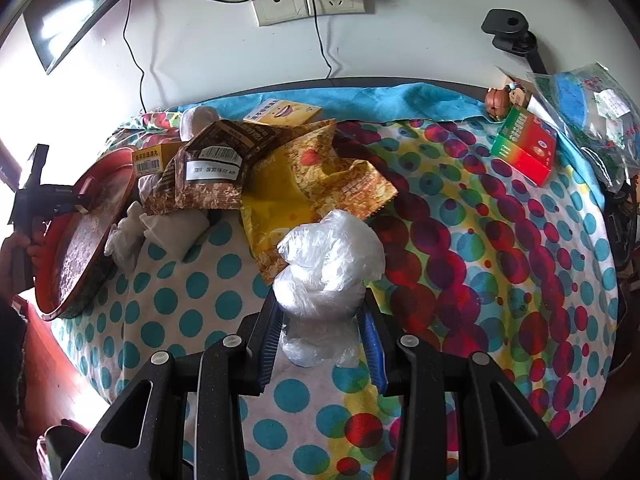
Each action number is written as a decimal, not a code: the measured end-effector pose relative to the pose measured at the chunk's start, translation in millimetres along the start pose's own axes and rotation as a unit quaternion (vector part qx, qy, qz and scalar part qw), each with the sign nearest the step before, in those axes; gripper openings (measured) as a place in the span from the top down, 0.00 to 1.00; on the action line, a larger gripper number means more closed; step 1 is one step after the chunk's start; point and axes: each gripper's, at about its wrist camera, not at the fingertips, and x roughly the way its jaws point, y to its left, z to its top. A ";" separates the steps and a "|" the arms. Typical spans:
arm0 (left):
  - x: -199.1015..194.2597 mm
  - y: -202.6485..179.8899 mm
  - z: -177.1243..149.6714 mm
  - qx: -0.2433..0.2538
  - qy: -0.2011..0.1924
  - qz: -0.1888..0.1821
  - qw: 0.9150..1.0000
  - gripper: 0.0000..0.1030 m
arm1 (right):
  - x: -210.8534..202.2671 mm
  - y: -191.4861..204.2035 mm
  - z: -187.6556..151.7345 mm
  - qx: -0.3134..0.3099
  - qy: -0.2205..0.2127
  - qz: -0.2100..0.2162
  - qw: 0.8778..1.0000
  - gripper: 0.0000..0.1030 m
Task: Organize objects
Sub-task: 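Carry the red box into the red tray and open the left gripper, then carry the white plastic bundle into the red tray and open the right gripper, then move both grippers back over the pile of snacks, then grasp the brown snack bag with the left gripper while the right grasps the yellow snack bag, then carry the brown snack bag over the red tray with the left gripper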
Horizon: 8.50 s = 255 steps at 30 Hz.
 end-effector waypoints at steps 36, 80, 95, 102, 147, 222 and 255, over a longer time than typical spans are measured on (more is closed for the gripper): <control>-147.3 -37.1 -96.2 0.064 -0.100 -0.055 0.991 0.54 | 34.0 242.2 87.7 -0.200 0.017 0.138 0.970 0.64; -175.6 -19.1 -98.1 0.048 -0.108 -0.098 0.988 0.53 | 158.3 358.4 109.4 -0.259 0.086 0.111 0.956 0.44; -190.3 -26.1 -102.2 0.059 -0.123 -0.103 0.985 0.53 | 100.4 312.1 109.4 -0.228 0.023 0.133 0.964 0.39; -193.8 -39.7 -104.3 0.076 -0.125 -0.104 0.984 0.50 | 56.0 247.0 106.1 -0.200 -0.013 0.119 0.972 0.36; -108.8 -191.4 -151.7 0.244 -0.018 -0.138 0.960 0.50 | 82.7 -44.7 62.3 0.143 -0.035 0.206 0.967 0.38; -135.3 -241.7 -122.5 0.208 -0.188 -0.207 0.937 0.55 | 67.9 8.0 68.1 -0.074 -0.153 0.020 0.985 0.75; -200.9 -130.6 -119.5 0.118 -0.216 -0.108 0.963 0.55 | 64.6 22.4 63.3 -0.105 -0.166 -0.014 0.980 0.75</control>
